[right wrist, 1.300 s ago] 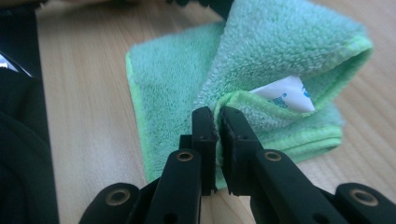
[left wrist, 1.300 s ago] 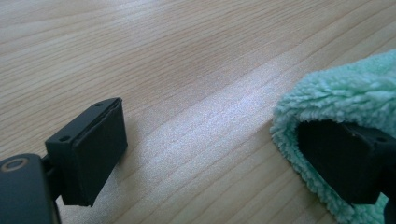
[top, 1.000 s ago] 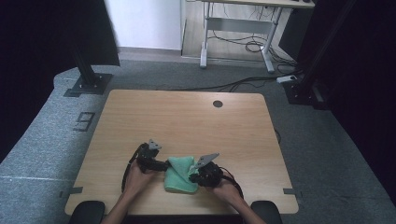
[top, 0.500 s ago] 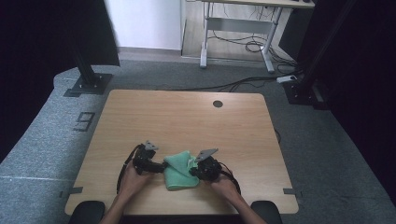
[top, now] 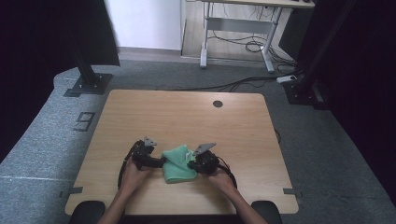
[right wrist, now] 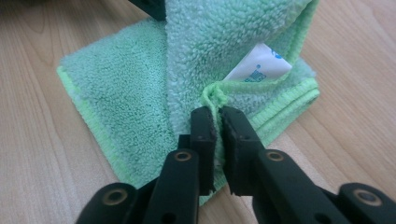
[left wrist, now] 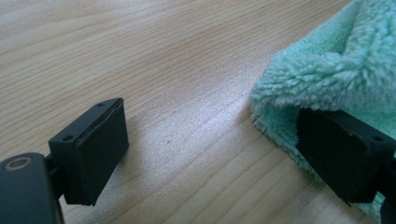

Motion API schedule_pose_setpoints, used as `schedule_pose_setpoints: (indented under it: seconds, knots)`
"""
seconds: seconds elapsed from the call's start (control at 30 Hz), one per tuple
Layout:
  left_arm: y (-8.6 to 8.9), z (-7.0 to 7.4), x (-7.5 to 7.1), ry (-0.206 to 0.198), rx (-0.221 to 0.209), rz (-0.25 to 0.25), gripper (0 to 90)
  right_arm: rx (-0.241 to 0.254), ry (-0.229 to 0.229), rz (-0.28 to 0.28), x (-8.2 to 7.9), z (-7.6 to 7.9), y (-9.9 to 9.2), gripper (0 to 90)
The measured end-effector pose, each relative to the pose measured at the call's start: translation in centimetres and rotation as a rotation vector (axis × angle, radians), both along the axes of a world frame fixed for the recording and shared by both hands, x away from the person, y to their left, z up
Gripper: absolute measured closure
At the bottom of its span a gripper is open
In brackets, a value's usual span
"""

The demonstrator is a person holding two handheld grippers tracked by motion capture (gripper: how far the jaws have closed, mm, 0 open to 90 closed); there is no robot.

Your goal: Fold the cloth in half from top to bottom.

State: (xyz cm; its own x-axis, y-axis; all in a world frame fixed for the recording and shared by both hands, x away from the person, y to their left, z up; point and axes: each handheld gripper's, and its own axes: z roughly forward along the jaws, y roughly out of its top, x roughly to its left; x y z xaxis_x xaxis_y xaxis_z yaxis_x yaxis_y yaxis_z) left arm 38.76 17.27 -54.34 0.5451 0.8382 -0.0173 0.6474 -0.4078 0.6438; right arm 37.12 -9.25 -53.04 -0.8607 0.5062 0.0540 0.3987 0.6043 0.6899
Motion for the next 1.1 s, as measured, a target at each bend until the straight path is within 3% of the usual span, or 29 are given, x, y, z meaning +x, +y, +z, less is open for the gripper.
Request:
schedule_pose_setpoints:
  seconds: [0.13,0.27,0.43,0.57,0.67,0.77,0.9,1.0,1.1]
  knots:
    - [0.0,0.0,0.0,-0.004,-0.004,-0.006,10.2,0.021,-0.006,-0.01,-0.3,0.5,-0.5,68.1]
    - [0.0,0.1,-0.1,0.001,-0.006,-0.011,12.2,0.025,0.002,-0.01,-0.4,0.7,-1.0,62.9]
    - [-0.1,0.6,-0.5,0.025,-0.002,-0.023,13.8,0.021,-0.003,-0.011,-0.8,0.8,-1.3,77.8]
    - [0.2,1.6,-1.3,0.037,-0.006,-0.042,14.3,0.02,0.0,-0.007,-0.9,0.6,-1.2,80.8]
    - [0.7,2.7,-1.6,0.044,-0.03,-0.055,16.1,0.02,0.003,-0.003,-0.8,0.4,-1.2,80.7]
    - [0.7,3.8,-1.5,0.054,-0.082,-0.086,15.5,0.028,0.012,-0.006,-0.6,0.3,-1.3,80.0]
    - [-0.4,5.3,-1.0,0.041,-0.084,-0.135,16.3,0.052,0.04,-0.012,-0.4,-0.1,-1.4,79.1]
    - [-2.1,6.5,-0.3,0.026,-0.062,-0.194,24.4,0.07,0.061,-0.023,-0.2,-0.3,-1.5,78.6]
    - [-3.8,7.6,0.9,0.031,-0.08,-0.232,31.6,0.08,0.072,-0.028,-0.1,-0.4,-1.7,78.1]
